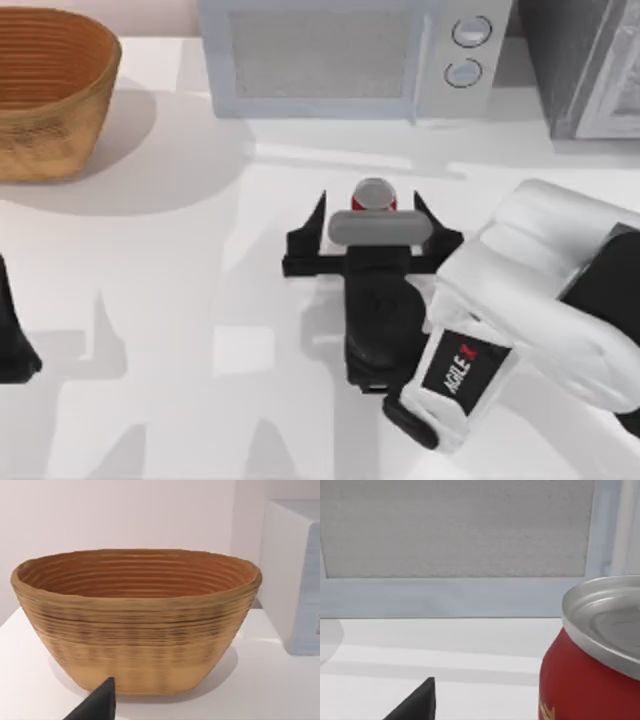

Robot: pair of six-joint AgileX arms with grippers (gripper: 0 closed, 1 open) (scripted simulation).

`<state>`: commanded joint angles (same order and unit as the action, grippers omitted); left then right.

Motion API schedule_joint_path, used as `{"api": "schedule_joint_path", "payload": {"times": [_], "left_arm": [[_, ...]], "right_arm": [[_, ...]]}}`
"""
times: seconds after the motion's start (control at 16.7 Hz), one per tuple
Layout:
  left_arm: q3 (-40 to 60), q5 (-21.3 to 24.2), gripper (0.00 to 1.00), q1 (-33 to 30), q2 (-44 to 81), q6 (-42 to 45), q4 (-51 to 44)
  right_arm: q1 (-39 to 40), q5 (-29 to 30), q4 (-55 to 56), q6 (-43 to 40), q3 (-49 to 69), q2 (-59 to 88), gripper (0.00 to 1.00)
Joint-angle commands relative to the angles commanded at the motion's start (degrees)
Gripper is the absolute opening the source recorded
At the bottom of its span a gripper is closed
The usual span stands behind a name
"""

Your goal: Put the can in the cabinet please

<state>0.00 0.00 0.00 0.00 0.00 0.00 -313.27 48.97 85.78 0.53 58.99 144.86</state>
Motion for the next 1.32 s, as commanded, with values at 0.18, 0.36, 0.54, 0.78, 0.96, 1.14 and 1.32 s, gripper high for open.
{"api": "schedule_joint_path", "payload": {"times": [0.18,0.36,0.54,0.78,0.96,1.14,1.32], "left_arm": [[0.0,0.0,1.00,0.0,0.0,0.0,0.0],[0.0,0.0,1.00,0.0,0.0,0.0,0.0],[0.0,0.0,1.00,0.0,0.0,0.0,0.0],[0.0,0.0,1.00,0.0,0.0,0.0,0.0],[0.0,0.0,1.00,0.0,0.0,0.0,0.0],[0.0,0.0,1.00,0.0,0.0,0.0,0.0],[0.0,0.0,1.00,0.0,0.0,0.0,0.0]], "right_arm": [[0.0,0.0,0.0,0.0,0.0,0.0,0.77],[0.0,0.0,0.0,0.0,0.0,0.0,0.55],[0.0,0.0,0.0,0.0,0.0,0.0,0.32],[0.0,0.0,0.0,0.0,0.0,0.0,0.02],[0.0,0.0,0.0,0.0,0.0,0.0,0.00],[0.0,0.0,0.0,0.0,0.0,0.0,0.00],[0.1,0.0,0.0,0.0,-0.1,-0.1,0.00]]}}
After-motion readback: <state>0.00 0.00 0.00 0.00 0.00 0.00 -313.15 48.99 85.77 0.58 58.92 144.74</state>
